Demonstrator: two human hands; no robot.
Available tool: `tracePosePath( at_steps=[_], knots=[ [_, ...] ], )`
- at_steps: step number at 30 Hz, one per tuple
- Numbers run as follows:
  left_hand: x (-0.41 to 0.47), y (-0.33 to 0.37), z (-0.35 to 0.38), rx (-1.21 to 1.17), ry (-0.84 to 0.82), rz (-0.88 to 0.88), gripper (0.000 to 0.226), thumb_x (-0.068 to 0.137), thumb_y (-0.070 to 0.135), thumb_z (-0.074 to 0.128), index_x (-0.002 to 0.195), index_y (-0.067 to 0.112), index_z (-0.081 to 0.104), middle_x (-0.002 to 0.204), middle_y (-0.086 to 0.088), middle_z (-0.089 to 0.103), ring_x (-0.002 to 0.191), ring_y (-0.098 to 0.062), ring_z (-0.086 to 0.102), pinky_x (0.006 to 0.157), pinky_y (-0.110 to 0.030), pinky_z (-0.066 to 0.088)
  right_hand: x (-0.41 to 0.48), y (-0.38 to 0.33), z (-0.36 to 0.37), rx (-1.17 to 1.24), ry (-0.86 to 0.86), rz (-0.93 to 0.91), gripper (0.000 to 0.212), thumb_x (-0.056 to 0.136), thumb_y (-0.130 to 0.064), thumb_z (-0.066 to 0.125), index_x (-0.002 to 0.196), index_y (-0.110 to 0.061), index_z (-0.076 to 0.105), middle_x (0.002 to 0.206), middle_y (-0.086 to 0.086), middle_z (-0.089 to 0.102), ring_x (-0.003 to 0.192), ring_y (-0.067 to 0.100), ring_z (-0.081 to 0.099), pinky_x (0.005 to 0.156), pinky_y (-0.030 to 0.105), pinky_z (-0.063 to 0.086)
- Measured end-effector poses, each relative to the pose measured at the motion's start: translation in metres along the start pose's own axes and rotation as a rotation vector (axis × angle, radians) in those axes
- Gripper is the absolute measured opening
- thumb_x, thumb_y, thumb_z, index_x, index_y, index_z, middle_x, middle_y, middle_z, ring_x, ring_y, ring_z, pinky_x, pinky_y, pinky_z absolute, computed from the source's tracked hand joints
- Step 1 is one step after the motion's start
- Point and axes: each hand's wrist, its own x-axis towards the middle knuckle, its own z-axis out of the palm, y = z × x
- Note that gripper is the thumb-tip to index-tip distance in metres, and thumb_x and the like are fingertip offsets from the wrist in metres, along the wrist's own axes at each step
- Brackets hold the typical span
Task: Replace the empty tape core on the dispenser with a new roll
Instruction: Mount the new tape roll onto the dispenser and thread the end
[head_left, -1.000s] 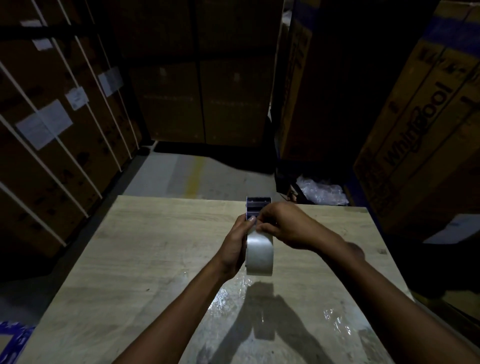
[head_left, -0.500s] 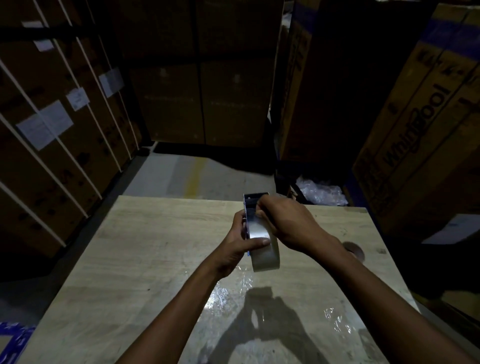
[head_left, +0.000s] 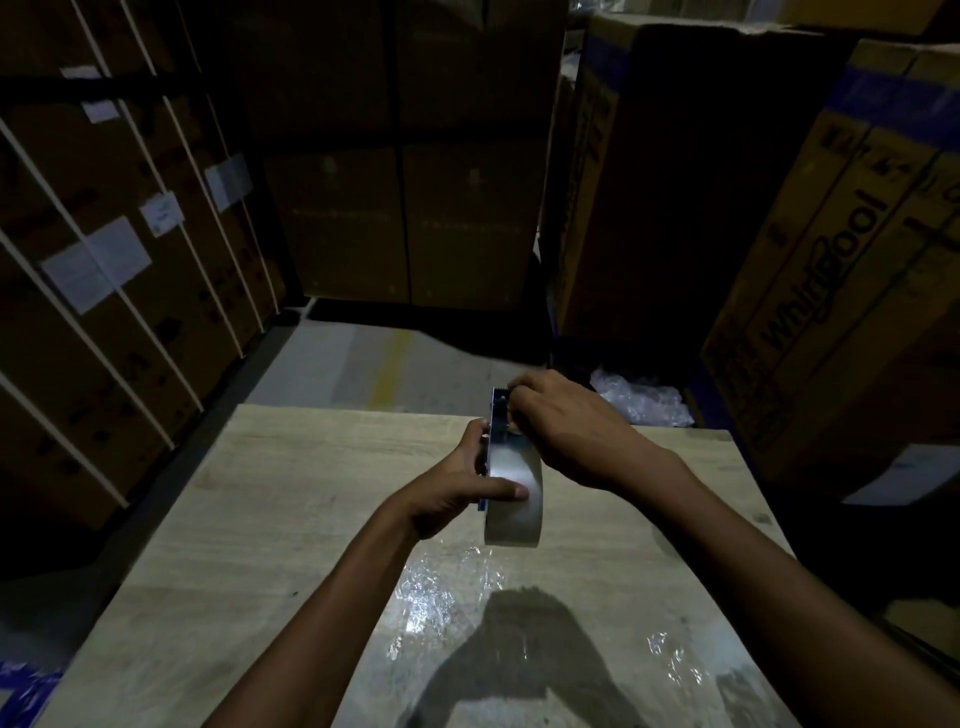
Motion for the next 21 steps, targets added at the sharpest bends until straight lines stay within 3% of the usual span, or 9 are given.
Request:
tracePosePath(
  at_steps=[3, 6, 10, 13, 18, 21],
  knots=[
    [-0.001, 0.001, 0.002, 0.017, -0.021, 0.011, 0.095, 0.066, 0.014, 0.083, 0.143, 0.024, 0.029, 0.135, -0.013, 0.054, 0.12, -0.028, 0.058, 0.09, -0.034, 0.054, -0.001, 0.001, -0.005, 0.069, -0.025, 0.047, 0.008, 0.1, -0.027, 0.049, 0.096, -0.021, 0.044, 0.093, -0.001, 0.049, 0.082, 0.018, 0.045, 0.067, 0.03, 0.031],
    [0.0, 0.002, 0.007, 0.044, -0.012, 0.039, 0.086, 0.072, 0.005, 0.077, 0.142, 0.023, 0.032, 0.13, -0.009, 0.059, 0.118, -0.026, 0.06, 0.088, -0.031, 0.055, -0.002, 0.002, -0.005, 0.114, -0.003, 0.044, 0.01, 0.101, -0.027, 0.048, 0.093, -0.022, 0.043, 0.088, -0.003, 0.048, 0.076, 0.016, 0.044, 0.062, 0.029, 0.028],
    [0.002, 0.004, 0.012, 0.022, 0.06, 0.076, 0.063, 0.079, 0.015, 0.073, 0.136, 0.017, 0.047, 0.126, -0.013, 0.065, 0.112, -0.029, 0.064, 0.091, -0.036, 0.054, 0.003, 0.008, -0.001, 0.127, 0.024, 0.093, 0.009, 0.1, -0.027, 0.052, 0.094, -0.023, 0.046, 0.088, -0.001, 0.055, 0.078, 0.02, 0.052, 0.062, 0.033, 0.037],
    [0.004, 0.011, 0.014, -0.014, 0.109, 0.094, 0.044, 0.082, 0.019, 0.069, 0.125, 0.014, 0.058, 0.111, -0.01, 0.071, 0.097, -0.024, 0.067, 0.081, -0.033, 0.054, 0.005, 0.011, -0.001, 0.2, 0.048, 0.126, 0.009, 0.101, -0.031, 0.05, 0.097, -0.023, 0.051, 0.088, 0.0, 0.059, 0.078, 0.02, 0.054, 0.067, 0.038, 0.047],
    [0.002, 0.013, 0.013, 0.0, 0.088, 0.125, 0.056, 0.079, 0.011, 0.073, 0.131, 0.008, 0.052, 0.112, -0.007, 0.071, 0.102, -0.018, 0.069, 0.086, -0.027, 0.055, 0.007, 0.012, -0.003, 0.3, 0.076, 0.148, 0.008, 0.1, -0.026, 0.053, 0.092, -0.025, 0.052, 0.084, -0.003, 0.059, 0.076, 0.015, 0.055, 0.065, 0.031, 0.043],
    [0.001, 0.012, 0.012, 0.036, 0.033, 0.127, 0.06, 0.078, 0.01, 0.076, 0.133, 0.011, 0.052, 0.121, -0.013, 0.068, 0.108, -0.022, 0.067, 0.092, -0.034, 0.055, 0.007, 0.016, -0.005, 0.421, 0.123, 0.189, 0.01, 0.1, -0.022, 0.053, 0.09, -0.024, 0.054, 0.083, -0.008, 0.059, 0.077, 0.01, 0.059, 0.068, 0.029, 0.048]
  ],
)
